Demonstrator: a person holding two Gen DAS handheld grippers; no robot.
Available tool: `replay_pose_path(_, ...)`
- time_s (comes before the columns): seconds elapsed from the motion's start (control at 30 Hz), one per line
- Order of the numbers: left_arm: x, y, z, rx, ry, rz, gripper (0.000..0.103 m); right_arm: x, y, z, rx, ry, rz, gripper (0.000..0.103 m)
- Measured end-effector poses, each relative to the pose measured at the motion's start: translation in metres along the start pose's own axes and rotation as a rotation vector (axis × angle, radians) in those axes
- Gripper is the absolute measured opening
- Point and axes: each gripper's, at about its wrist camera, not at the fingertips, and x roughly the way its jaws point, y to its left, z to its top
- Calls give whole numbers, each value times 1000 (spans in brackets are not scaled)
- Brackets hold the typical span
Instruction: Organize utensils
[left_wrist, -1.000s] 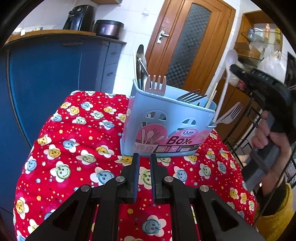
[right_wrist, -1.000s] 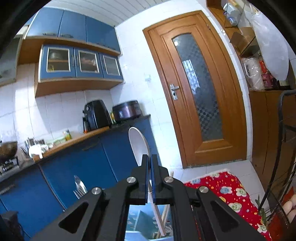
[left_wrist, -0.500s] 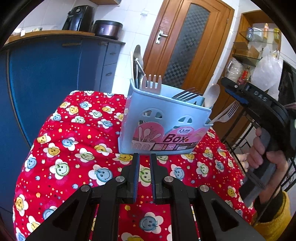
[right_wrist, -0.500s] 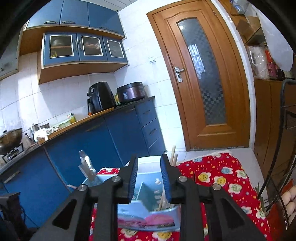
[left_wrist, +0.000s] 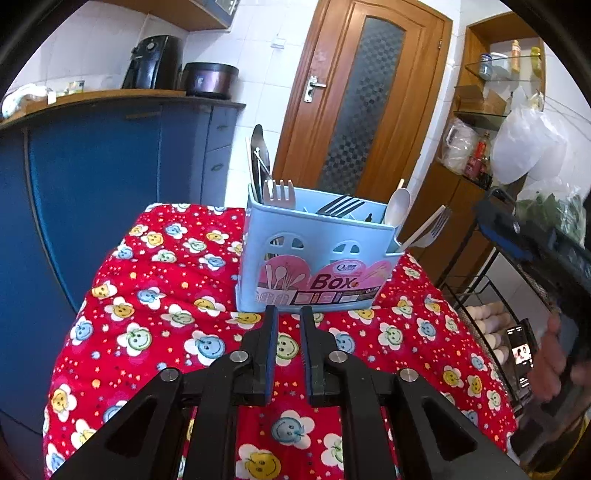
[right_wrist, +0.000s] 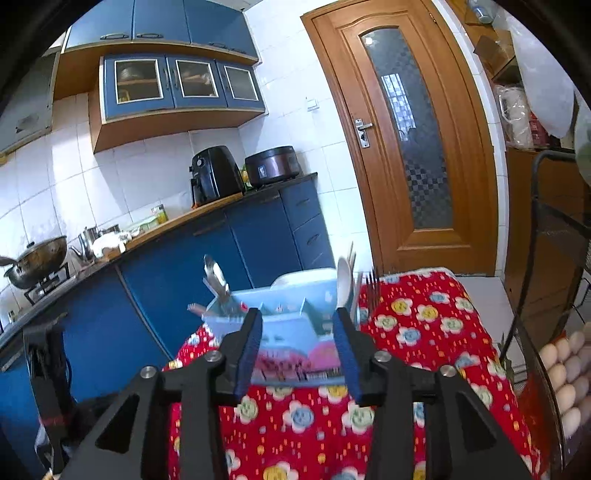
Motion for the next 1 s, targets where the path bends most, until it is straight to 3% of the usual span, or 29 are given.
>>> replay_pose_path(0.03, -2, -1, -1, 0, -4, 4, 30, -4, 2, -7, -7, 4, -9, 48)
replay_pose_path(0.13, -9, -3, -5, 4, -27, 21, 46, -10, 5, -23, -25, 23, -31, 52)
replay_pose_path(0.47, -14, -4, -26, 24, -19, 68, 58, -22, 8, -70, -37, 65, -97, 75)
replay_pose_path(1.0, 4, -12, -74, 80, 13, 134, 60, -19, 3, -121, -58, 79, -181, 80)
